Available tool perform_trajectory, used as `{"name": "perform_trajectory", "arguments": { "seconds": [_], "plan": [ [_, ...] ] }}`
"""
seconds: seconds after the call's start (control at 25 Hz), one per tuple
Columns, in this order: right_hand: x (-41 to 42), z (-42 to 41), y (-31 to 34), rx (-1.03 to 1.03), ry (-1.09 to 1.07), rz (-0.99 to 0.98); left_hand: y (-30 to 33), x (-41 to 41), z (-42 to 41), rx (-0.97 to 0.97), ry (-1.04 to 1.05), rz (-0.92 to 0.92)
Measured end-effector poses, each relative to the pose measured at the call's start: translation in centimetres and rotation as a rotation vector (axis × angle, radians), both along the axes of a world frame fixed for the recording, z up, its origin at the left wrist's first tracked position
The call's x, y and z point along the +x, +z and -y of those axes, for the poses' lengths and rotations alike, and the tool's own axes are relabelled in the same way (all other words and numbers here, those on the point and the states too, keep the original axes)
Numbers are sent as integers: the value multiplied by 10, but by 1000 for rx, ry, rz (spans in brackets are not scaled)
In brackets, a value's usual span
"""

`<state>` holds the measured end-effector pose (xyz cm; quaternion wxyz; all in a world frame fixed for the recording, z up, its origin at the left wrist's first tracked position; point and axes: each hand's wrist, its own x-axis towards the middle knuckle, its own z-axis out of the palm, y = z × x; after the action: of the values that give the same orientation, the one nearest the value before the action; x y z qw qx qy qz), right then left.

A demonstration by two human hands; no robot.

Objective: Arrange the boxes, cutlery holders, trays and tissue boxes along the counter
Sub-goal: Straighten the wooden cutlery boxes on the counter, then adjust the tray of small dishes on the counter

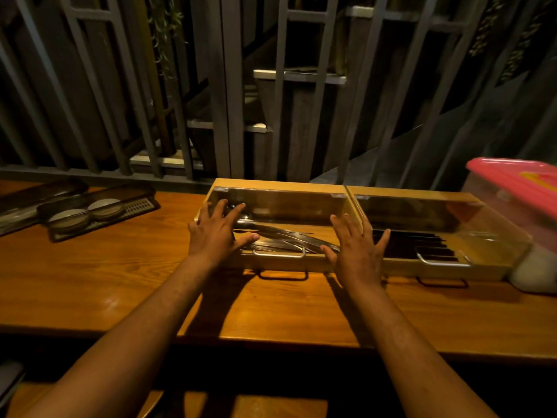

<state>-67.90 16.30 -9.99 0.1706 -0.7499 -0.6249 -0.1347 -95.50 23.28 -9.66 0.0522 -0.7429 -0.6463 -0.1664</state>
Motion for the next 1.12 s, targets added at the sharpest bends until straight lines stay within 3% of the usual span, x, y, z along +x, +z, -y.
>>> {"name": "perform_trajectory", "arguments": {
  "seconds": [0.28,0.48,0.6,0.76,0.92,1.12],
  "plan": [
    [0,1,-3,7,22,-92,5,4,4,-18,2,-48],
    [1,4,5,-90,17,-42,18,24,28,-64,81,-156],
    [-14,5,21,-106,14,-98,16,26,60,-44,62,-78],
    [-73,11,36,-5,253,-150,21,2,96,27,77,-23],
    [-157,17,45,29,488,-237,28,-59,124,85,226,-29],
    [-248,9,48,36,607,-266,26,-158,131,136,296,19]
  ]
}}
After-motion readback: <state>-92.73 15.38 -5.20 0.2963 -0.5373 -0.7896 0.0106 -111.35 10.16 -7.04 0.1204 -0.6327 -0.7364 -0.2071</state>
